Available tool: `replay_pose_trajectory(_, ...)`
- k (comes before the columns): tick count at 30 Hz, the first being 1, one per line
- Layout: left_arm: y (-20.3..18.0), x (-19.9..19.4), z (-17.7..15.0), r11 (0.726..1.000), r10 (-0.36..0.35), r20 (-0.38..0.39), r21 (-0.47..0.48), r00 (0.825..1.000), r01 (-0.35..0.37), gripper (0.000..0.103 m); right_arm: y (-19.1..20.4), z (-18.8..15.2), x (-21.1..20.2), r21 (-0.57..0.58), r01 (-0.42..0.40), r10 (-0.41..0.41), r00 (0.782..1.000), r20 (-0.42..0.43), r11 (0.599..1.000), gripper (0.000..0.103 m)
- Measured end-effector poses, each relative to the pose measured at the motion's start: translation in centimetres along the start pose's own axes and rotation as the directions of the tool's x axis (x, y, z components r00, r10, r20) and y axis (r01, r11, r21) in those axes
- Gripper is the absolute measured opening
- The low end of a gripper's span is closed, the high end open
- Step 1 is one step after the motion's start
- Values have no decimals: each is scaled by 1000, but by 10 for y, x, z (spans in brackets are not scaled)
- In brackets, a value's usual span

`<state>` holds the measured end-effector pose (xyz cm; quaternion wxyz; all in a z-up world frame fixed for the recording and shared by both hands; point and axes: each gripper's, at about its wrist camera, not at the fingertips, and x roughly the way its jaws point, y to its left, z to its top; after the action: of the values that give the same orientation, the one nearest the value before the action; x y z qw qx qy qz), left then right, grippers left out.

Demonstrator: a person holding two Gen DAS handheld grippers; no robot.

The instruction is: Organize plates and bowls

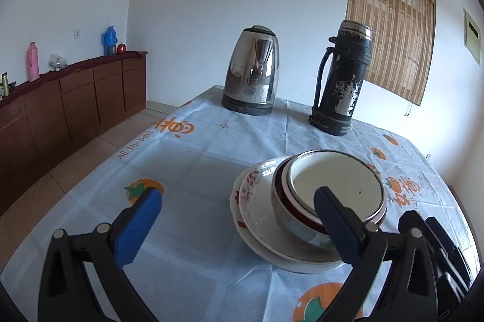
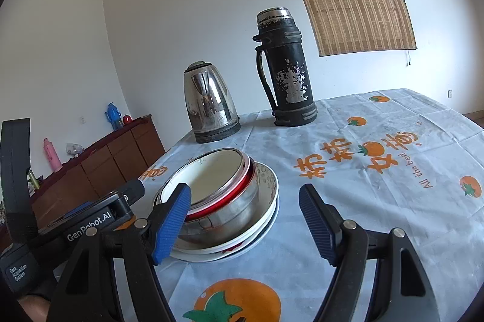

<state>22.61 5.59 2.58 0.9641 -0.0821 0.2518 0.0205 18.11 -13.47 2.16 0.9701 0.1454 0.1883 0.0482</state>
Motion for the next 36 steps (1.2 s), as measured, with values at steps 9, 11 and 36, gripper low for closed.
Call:
replay_pose_trajectory(9, 0, -17, -14, 1000, -4, -1, 13, 1000, 4, 102, -5, -8, -21, 18, 0, 0, 1000, 12, 1000, 76)
replay_pose_trajectory(11, 1, -23, -18, 1000, -12, -5, 11, 1000, 12, 102, -6, -10, -26, 23, -5, 5, 1000, 14, 1000, 76)
replay_pose_trajectory(36, -7, -104, -44, 996, 5, 30, 91, 1000, -7, 102, 1, -23, -118, 10, -3, 1, 991, 131, 1000, 76)
